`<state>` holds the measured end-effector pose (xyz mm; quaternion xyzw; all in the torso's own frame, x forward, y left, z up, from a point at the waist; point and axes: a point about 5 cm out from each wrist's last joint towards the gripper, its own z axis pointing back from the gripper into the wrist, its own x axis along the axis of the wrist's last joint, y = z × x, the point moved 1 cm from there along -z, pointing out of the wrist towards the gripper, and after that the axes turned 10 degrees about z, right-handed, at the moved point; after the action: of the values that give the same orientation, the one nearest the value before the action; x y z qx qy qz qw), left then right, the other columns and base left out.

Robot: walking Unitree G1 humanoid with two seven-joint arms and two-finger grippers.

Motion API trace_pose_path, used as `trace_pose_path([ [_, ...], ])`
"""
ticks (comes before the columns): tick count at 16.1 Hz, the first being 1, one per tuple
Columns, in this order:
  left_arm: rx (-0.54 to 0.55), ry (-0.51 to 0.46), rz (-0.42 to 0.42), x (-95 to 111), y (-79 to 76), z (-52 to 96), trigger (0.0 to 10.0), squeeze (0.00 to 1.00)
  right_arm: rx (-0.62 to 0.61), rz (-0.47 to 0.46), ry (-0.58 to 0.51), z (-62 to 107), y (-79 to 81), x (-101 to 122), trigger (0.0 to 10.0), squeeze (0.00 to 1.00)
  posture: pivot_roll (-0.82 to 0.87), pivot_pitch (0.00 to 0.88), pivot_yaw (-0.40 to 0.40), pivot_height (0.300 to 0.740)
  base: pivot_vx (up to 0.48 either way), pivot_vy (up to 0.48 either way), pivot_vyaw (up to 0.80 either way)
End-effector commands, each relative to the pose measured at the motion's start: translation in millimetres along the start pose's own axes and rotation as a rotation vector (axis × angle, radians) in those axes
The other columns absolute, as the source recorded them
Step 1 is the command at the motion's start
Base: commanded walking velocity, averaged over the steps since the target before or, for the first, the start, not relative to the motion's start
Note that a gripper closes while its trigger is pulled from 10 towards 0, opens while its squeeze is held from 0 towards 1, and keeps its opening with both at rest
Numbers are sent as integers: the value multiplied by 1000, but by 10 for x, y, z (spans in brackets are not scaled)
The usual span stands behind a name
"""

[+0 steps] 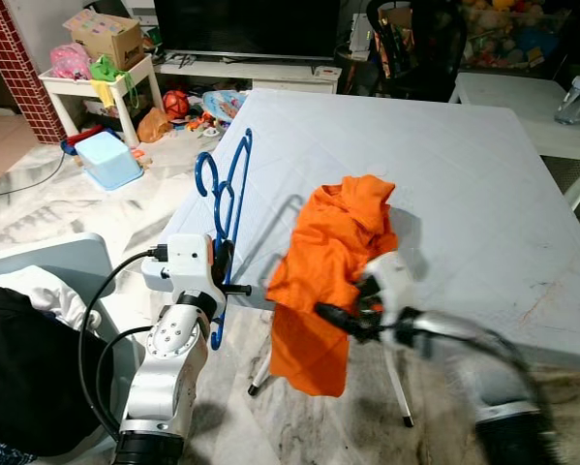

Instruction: Hang hanger

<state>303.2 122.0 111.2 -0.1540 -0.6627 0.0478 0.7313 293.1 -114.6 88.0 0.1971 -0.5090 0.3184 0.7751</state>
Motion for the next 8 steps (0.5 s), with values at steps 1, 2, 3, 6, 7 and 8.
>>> trace_pose_path([
  [1, 1, 11, -1, -12, -15, 12, 10000, 0, -41, 27, -11, -5, -6, 45, 0, 0, -50, 0, 10, 740, 0, 0, 0],
  [2, 1, 11, -1, -12, -16, 15, 10000, 0, -80, 43, -13, -37, -7, 47, 0, 0, -48, 0, 8, 740, 0, 0, 0],
  [3, 2, 12, -1, -13, -16, 16, 10000, 0, -100, 64, -13, -58, -3, 48, 0, 0, -48, 0, 8, 740, 0, 0, 0],
  [6, 8, 10, -4, -7, -5, 10, 10000, 0, -176, 65, -31, -131, -30, 81, 0, 0, -41, 0, 2, 740, 0, 0, 0],
  [7, 9, 10, -4, -4, -2, 8, 10000, 0, -199, 60, -31, -141, -52, 78, 0, 0, -40, 0, 1, 740, 0, 0, 0],
  [8, 12, 9, -6, -3, 4, 9, 10000, 0, -245, 57, -32, -144, -111, 70, 0, 0, -40, 0, 0, 740, 0, 0, 0],
])
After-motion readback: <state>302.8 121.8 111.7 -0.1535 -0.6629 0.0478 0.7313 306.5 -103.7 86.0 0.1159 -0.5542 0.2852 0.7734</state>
